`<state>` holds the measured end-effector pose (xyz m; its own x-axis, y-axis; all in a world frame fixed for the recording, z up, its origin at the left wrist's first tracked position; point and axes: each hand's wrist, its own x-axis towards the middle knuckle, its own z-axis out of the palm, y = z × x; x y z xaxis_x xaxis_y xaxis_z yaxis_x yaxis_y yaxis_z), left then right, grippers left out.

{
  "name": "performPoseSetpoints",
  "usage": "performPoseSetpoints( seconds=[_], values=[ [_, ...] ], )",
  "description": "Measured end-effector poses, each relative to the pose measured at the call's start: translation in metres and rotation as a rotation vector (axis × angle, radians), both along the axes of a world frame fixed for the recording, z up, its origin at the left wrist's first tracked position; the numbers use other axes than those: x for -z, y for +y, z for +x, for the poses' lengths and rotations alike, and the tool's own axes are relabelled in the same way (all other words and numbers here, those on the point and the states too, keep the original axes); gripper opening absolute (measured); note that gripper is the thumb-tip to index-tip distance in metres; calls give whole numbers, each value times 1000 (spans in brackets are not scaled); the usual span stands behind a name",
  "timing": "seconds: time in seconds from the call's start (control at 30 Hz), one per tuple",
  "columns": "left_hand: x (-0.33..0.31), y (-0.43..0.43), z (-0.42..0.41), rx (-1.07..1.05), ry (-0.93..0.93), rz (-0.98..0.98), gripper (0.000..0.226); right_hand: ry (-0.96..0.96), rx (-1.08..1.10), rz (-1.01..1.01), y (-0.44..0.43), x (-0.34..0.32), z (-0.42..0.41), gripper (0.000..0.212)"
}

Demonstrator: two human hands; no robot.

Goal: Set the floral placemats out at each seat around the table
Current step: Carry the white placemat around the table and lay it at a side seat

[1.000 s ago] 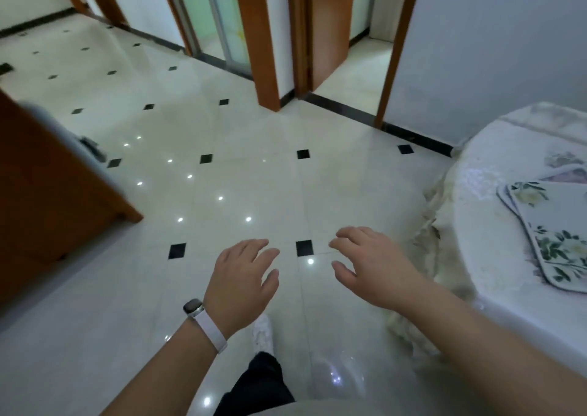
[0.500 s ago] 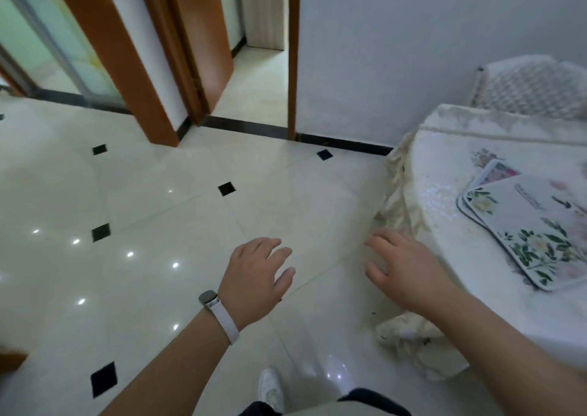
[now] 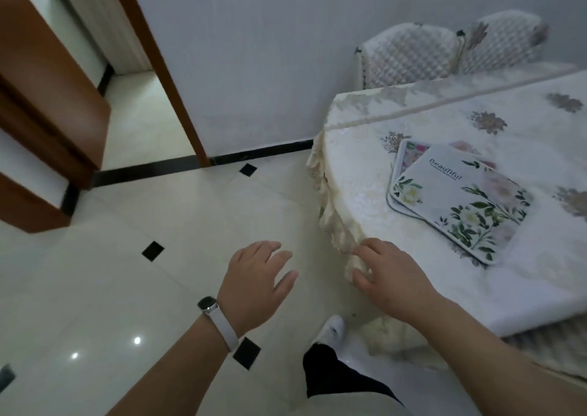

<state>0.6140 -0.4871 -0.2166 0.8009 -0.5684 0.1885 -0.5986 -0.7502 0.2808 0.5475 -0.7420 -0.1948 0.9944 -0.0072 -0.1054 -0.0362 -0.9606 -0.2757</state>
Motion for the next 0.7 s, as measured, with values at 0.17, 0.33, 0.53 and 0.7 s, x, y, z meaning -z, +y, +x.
performPoseSetpoints(
  seconds=[0.17,0.33,0.53,0.7],
  values=[
    [-18,-51,76,-7,34,64,42,-51,19,8,-57,-7,66,40],
    [-38,-129,142,105,-18,100,42,-156,148,3,-133,-28,114,42],
    [-33,-223,165,334,22,62,40,-105,397,83,-191,-9,79,41],
    [-5,-277,183,460,186,111,52,-56,600,163,-221,19,38,41]
  ],
)
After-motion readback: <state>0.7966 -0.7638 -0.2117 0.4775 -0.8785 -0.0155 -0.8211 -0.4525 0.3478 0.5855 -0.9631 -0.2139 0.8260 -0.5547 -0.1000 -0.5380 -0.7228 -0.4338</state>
